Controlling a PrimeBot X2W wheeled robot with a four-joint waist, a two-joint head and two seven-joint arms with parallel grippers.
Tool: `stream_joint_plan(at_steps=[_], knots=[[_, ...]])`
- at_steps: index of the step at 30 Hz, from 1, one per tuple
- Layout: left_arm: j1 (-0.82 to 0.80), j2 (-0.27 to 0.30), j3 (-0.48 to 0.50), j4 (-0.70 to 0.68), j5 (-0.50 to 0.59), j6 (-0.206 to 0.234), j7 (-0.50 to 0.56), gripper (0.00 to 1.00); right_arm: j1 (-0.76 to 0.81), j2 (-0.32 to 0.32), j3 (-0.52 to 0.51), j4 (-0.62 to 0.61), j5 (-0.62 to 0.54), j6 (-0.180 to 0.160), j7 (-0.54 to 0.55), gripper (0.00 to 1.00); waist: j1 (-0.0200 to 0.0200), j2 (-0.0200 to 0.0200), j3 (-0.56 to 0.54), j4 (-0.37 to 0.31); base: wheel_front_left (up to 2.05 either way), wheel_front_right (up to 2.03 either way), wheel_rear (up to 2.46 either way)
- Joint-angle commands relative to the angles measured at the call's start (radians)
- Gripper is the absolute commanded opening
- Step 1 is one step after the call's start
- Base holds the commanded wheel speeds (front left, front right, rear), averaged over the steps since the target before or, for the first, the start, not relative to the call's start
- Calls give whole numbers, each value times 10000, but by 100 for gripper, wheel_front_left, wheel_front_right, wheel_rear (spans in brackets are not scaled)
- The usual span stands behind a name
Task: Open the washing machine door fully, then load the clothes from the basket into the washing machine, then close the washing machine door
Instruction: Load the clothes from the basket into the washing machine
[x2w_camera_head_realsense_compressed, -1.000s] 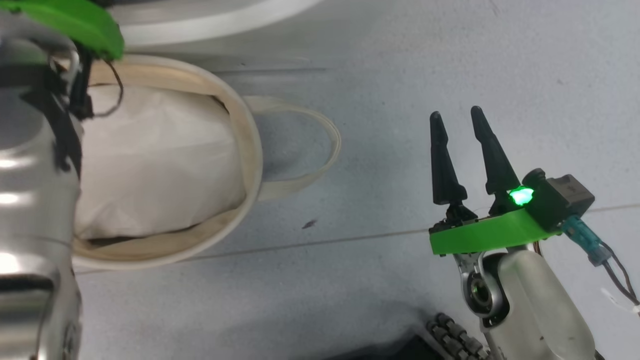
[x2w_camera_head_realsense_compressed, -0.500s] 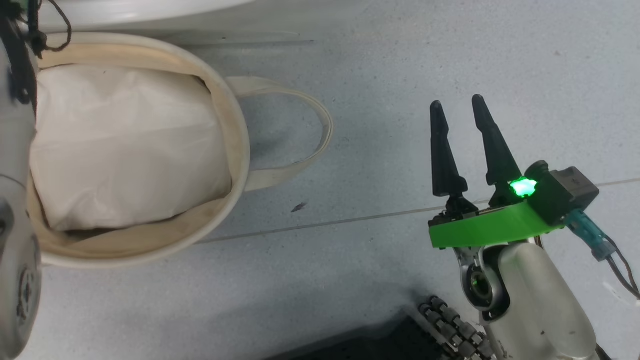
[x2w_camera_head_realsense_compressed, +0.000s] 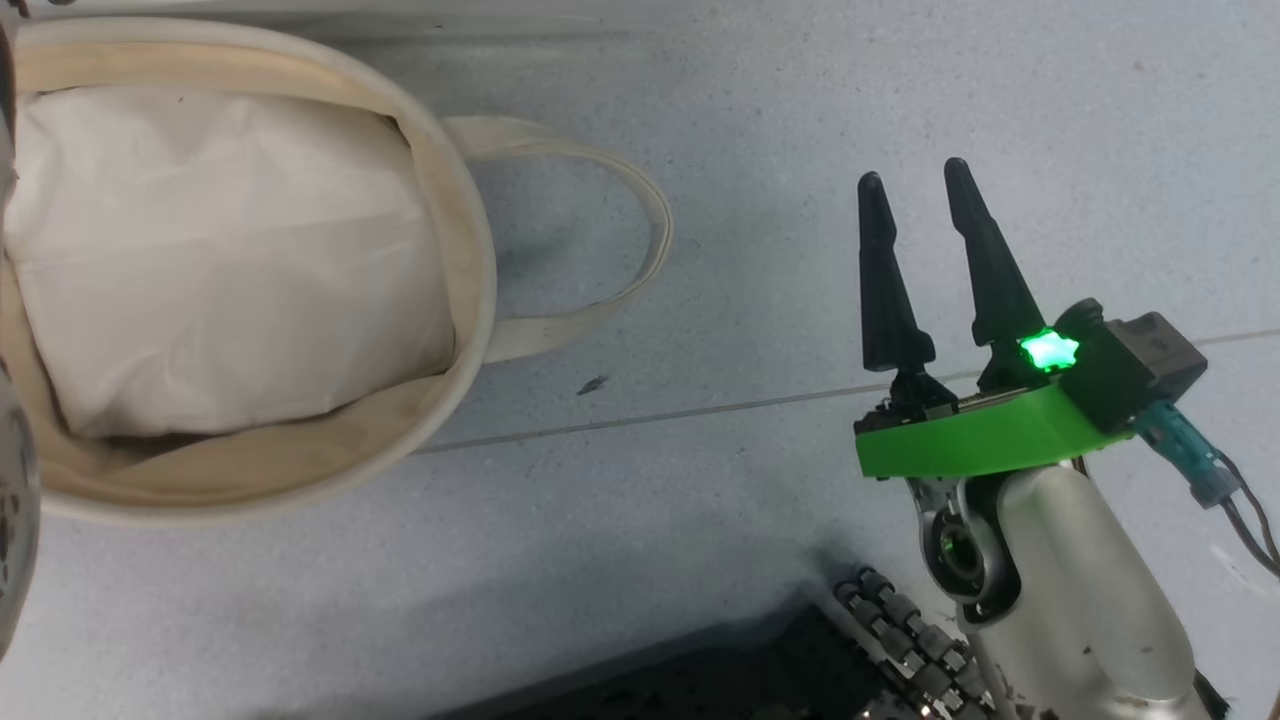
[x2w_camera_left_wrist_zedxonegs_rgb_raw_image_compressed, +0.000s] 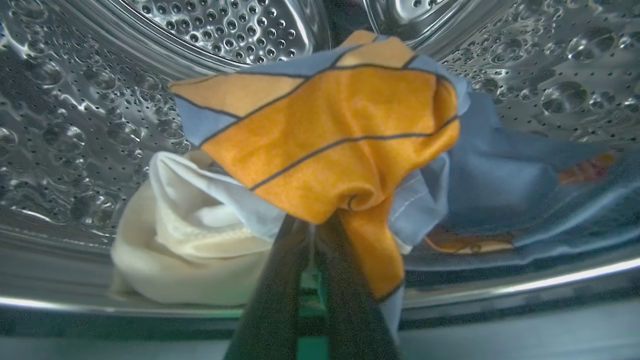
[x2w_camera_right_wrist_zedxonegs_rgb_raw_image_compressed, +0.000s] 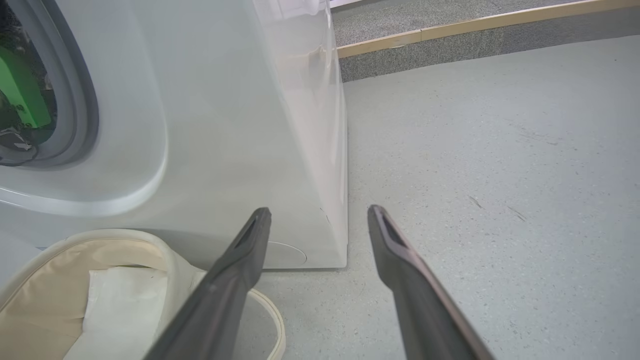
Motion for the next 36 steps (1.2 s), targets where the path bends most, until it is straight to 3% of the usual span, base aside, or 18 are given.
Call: stream_joint_plan(at_steps=[1, 8, 20, 21, 22, 25, 31, 36], knots=[[-346, 310, 59, -198, -119, 82, -10, 0, 255, -20, 197, -308, -41, 2, -49, 100, 0, 0, 53, -31, 0, 0, 0], [-1273, 630, 492, -851, -696, 322, -1644, 0, 208, -20, 249, -402, -12, 2, -49, 100, 0, 0, 349, -165, 0, 0, 0], [-2017, 664, 595, -647, -1035, 618, -1890, 0, 233, -20, 319, -523, 8, 2, -49, 100, 0, 0, 806, -309, 0, 0, 0], [-2050, 646, 619, -565, -1080, 667, -1889, 8, 241, -20, 309, -533, 18, 2, -49, 100, 0, 0, 834, -297, 0, 0, 0], [-2064, 644, 608, -491, -1086, 729, -1887, 97, 248, -20, 320, -536, 11, 2, -49, 100, 0, 0, 846, -292, 0, 0, 0], [-2089, 596, 641, -386, -1195, 794, -1892, 100, 249, -20, 308, -535, -2, 2, -49, 100, 0, 0, 852, -274, 0, 0, 0], [-1633, 420, 581, -556, -1378, 439, -1906, 100, 206, -20, 187, -494, -112, 2, -49, 100, 0, 0, 552, -1, 0, 0, 0], [-196, 39, 707, -1468, -1739, 138, -1909, 100, 206, -20, 139, -315, -247, 2, -49, 100, 0, 0, -148, 363, 0, 0, 0]])
